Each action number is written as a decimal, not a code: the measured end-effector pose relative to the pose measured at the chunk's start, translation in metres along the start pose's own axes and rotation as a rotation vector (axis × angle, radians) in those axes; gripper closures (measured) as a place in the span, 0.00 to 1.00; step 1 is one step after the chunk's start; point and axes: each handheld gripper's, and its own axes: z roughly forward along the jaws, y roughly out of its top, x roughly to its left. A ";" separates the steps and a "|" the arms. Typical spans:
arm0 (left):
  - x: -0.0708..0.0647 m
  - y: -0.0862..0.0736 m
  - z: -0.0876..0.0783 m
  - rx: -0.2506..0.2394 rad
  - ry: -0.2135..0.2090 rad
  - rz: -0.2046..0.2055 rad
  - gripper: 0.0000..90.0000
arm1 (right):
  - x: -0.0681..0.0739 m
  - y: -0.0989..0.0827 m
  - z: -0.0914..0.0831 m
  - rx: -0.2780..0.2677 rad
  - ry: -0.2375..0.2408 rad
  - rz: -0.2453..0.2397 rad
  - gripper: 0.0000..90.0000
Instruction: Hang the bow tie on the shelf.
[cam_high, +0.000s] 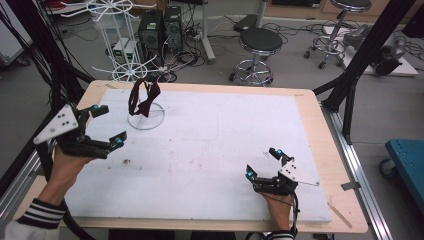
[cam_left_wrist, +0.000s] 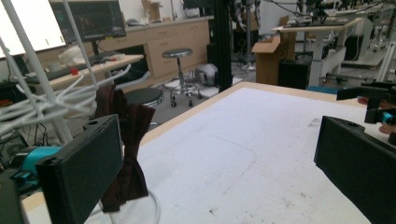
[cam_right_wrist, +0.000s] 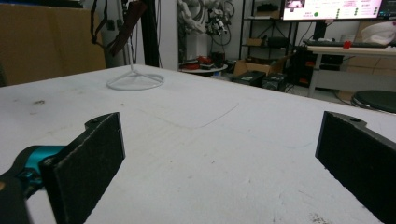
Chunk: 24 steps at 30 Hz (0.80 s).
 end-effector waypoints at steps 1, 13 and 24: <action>-0.002 -0.008 -0.003 -0.005 -0.001 -0.004 0.02 | 0.000 0.000 0.000 -0.003 -0.001 0.003 0.01; -0.011 -0.081 -0.023 -0.066 0.057 -0.056 0.02 | 0.000 -0.001 -0.001 -0.015 0.003 0.001 0.01; -0.013 -0.115 -0.025 -0.015 0.107 -0.074 0.02 | 0.001 -0.001 -0.001 -0.013 0.010 0.009 0.01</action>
